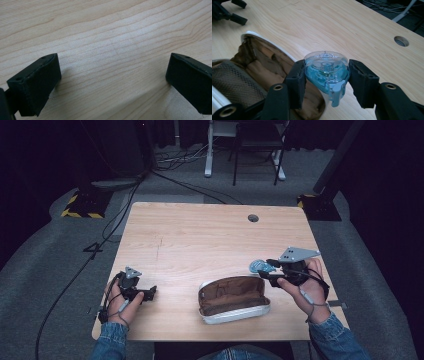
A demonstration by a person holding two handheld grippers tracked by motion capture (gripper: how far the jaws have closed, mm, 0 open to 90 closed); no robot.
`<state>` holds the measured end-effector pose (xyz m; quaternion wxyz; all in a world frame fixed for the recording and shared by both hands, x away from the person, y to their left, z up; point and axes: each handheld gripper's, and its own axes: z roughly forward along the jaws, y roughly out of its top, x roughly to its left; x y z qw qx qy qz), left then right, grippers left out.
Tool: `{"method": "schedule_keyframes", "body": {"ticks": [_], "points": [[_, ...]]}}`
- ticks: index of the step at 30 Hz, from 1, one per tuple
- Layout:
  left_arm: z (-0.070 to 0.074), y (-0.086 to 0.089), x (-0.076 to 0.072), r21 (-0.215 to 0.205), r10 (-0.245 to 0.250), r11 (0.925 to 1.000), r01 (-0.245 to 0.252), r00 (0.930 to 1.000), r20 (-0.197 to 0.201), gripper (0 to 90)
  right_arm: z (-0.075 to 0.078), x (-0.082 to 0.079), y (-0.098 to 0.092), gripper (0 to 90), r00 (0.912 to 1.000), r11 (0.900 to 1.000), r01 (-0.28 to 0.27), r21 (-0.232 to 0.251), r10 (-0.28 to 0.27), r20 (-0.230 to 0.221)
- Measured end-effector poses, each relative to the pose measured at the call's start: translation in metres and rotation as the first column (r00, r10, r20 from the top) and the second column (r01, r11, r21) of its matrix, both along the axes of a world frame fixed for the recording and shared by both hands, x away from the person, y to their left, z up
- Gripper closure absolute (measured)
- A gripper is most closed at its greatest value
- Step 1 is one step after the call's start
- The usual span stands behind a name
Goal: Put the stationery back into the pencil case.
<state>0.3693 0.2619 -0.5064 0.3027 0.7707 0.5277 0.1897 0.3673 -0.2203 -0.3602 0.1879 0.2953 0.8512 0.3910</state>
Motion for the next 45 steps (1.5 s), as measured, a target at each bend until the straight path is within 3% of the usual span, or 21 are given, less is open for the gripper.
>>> {"method": "schedule_keyframes", "body": {"ticks": [11,28,45], "points": [[0.000,0.000,0.000,0.000,0.000,1.0000,0.000,1.0000,0.000,0.1,-0.002,-0.016,0.023,49.9,0.9953,0.995,-0.096,-0.024,0.096,-0.010],[0.000,0.000,0.000,0.000,0.000,1.0000,0.000,1.0000,0.000,0.1,-0.010,-0.034,0.050,50.0,0.9766,0.975,-0.213,-0.059,0.211,-0.043],[0.000,0.000,0.000,0.000,0.000,1.0000,0.000,1.0000,0.000,0.1,-0.029,-0.033,0.067,49.9,0.9632,0.964,-0.258,-0.069,0.251,-0.096]]}}
